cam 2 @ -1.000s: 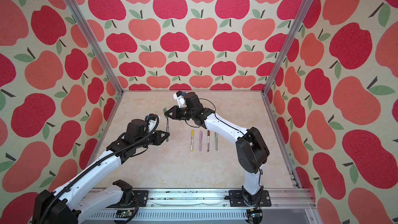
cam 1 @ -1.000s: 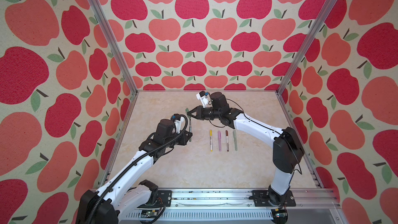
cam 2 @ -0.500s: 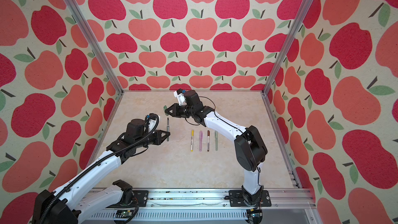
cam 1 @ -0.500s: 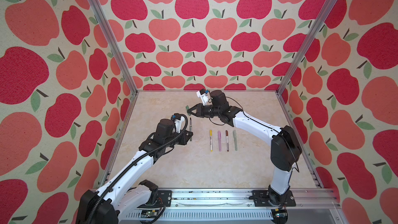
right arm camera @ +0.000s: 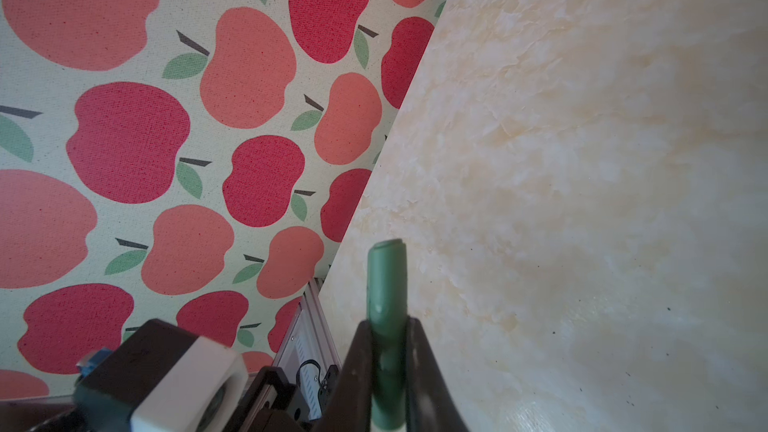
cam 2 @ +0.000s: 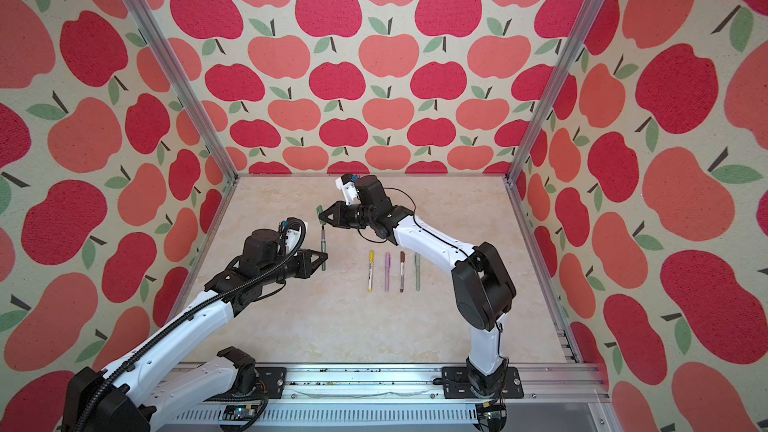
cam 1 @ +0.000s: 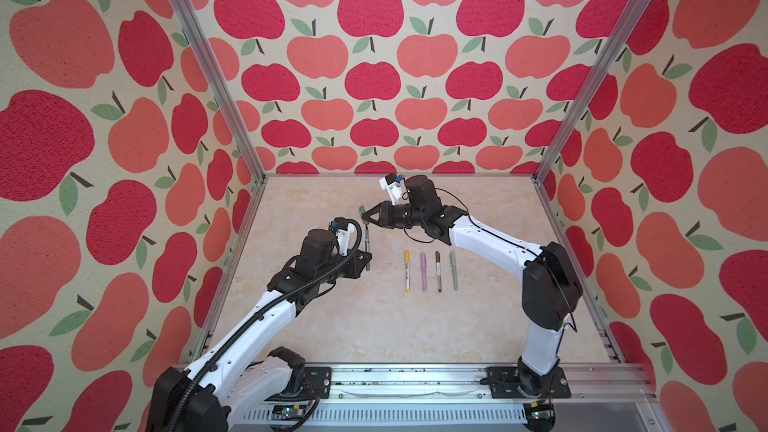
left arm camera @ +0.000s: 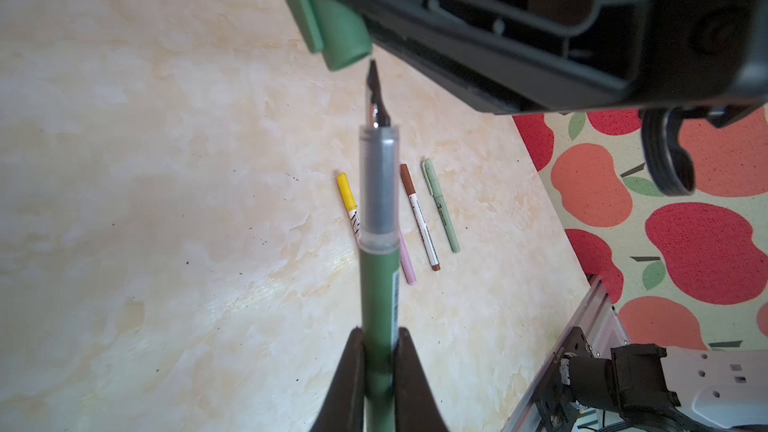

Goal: Insert the pens into the pen caps
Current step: 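Lower the green cap toward the pen tip held by the left gripper, then push the green cap down over the pen tip with the right gripper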

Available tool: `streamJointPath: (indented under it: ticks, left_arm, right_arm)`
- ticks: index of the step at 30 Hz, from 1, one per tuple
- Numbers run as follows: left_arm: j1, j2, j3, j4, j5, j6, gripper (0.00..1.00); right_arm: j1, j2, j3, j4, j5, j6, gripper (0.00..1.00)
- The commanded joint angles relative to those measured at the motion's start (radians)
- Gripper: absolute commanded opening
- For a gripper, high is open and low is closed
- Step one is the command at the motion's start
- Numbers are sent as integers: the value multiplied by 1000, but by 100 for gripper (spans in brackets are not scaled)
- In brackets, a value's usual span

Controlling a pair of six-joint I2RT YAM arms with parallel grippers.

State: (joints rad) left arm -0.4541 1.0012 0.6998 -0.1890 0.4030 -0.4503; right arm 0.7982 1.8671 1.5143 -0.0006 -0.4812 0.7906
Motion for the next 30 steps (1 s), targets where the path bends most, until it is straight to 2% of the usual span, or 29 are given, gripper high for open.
streamJointPath:
  ticks: [1,30]
  left_arm:
    - [6,-12,-6,19,-13,-3,0]
    - [8,-18,-25,22,10,-2,0]
  right_arm:
    - [9,-27,-19,-9,-5,-17,5]
    - [9,-8,52,-13,-2,-13,5]
